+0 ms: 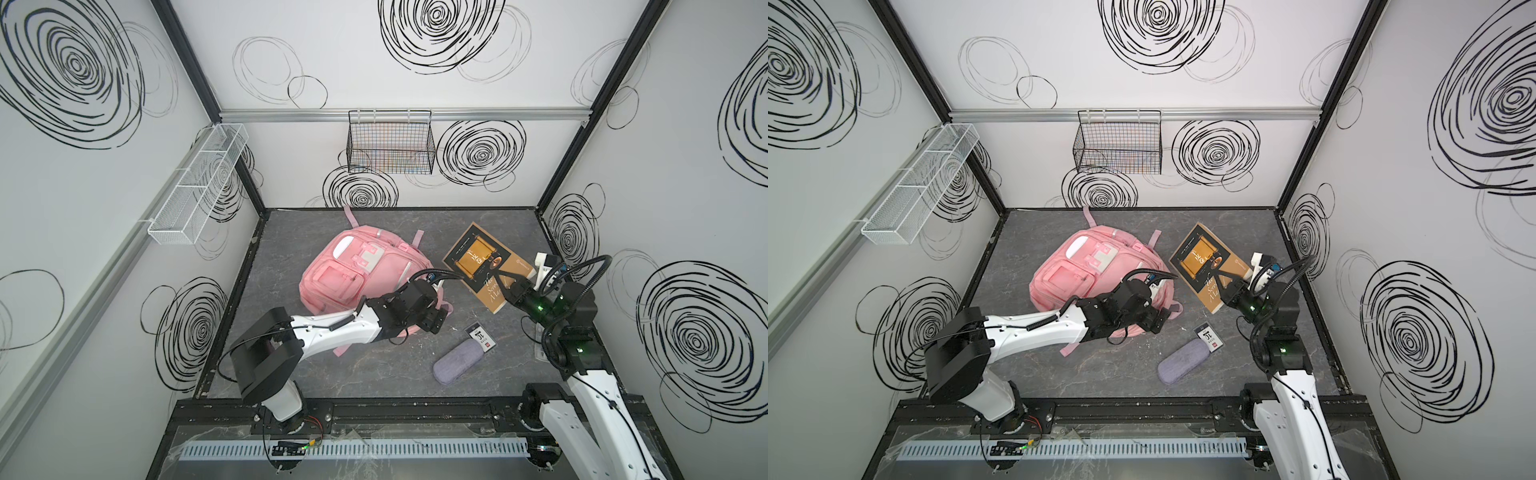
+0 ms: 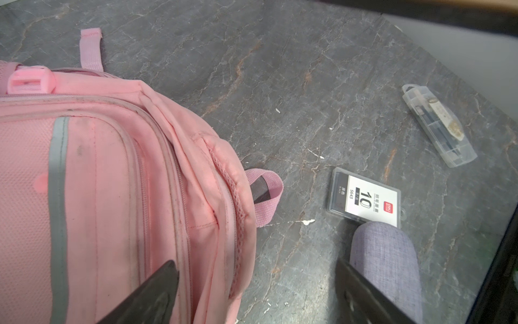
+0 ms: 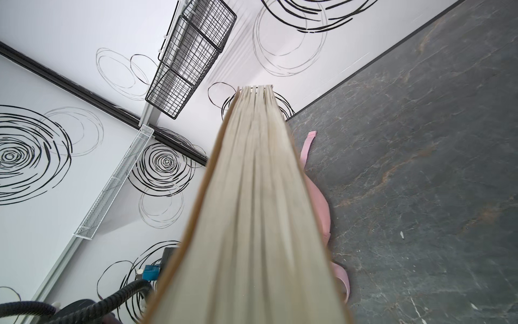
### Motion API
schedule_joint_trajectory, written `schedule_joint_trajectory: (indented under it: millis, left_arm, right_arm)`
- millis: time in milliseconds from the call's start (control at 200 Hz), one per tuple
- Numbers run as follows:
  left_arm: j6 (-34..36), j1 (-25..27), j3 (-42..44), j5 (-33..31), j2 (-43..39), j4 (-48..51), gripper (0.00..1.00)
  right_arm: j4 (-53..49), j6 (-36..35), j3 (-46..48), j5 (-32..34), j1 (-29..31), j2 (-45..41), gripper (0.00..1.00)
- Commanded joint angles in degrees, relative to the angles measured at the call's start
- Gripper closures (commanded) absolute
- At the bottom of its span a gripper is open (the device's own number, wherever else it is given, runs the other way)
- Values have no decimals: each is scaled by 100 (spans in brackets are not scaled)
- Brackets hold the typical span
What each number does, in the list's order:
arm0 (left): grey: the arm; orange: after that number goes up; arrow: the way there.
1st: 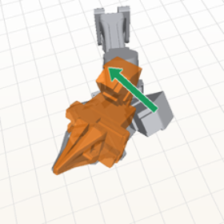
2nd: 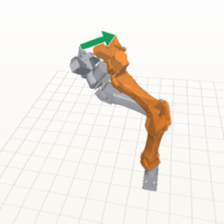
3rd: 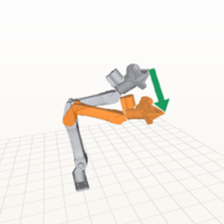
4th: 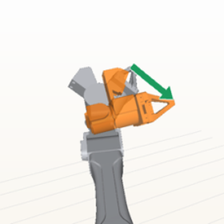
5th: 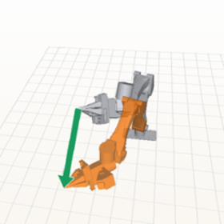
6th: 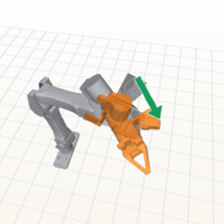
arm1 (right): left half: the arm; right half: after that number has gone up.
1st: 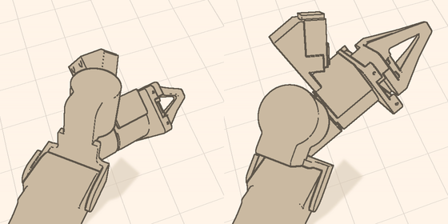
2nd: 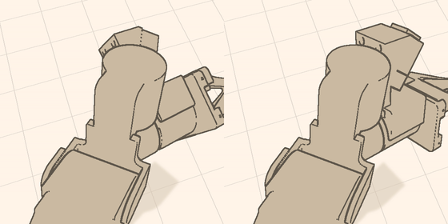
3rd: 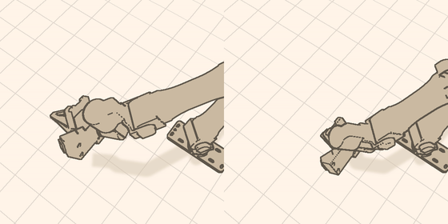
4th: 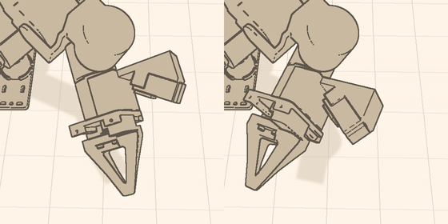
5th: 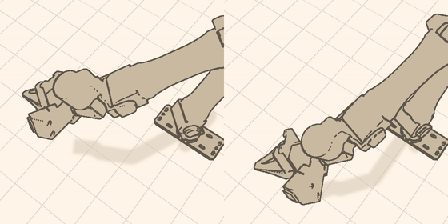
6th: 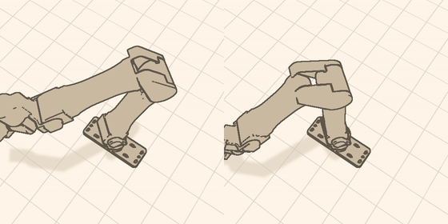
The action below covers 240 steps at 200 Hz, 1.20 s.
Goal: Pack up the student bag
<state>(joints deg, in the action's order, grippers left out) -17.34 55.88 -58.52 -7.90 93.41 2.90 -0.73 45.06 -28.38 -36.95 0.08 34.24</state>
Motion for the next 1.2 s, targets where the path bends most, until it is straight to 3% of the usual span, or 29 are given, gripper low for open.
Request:
schedule_joint_trajectory:
  millis: [0, 230, 485, 1046, 1196]
  left_arm:
    - [102, 20, -85, -152, 124, 39, 10]
    - [231, -195, -45, -713, 142, -27, 17]
    - [211, -520, -366, -80, 589, 89, 30]
    - [21, -346, -614, 122, 744, 49, 27]
    - [121, -348, -717, -191, 910, 135, 28]
  right_arm:
    - [749, 120, 195, -137, 91, -75, 100]
    - [859, 232, 399, -138, 133, -56, 100]
    - [939, 256, 487, -110, 133, -25, 100]
    - [1127, 332, 623, -93, 133, 29, 100]
    - [1215, 377, 650, -119, 134, 87, 100]
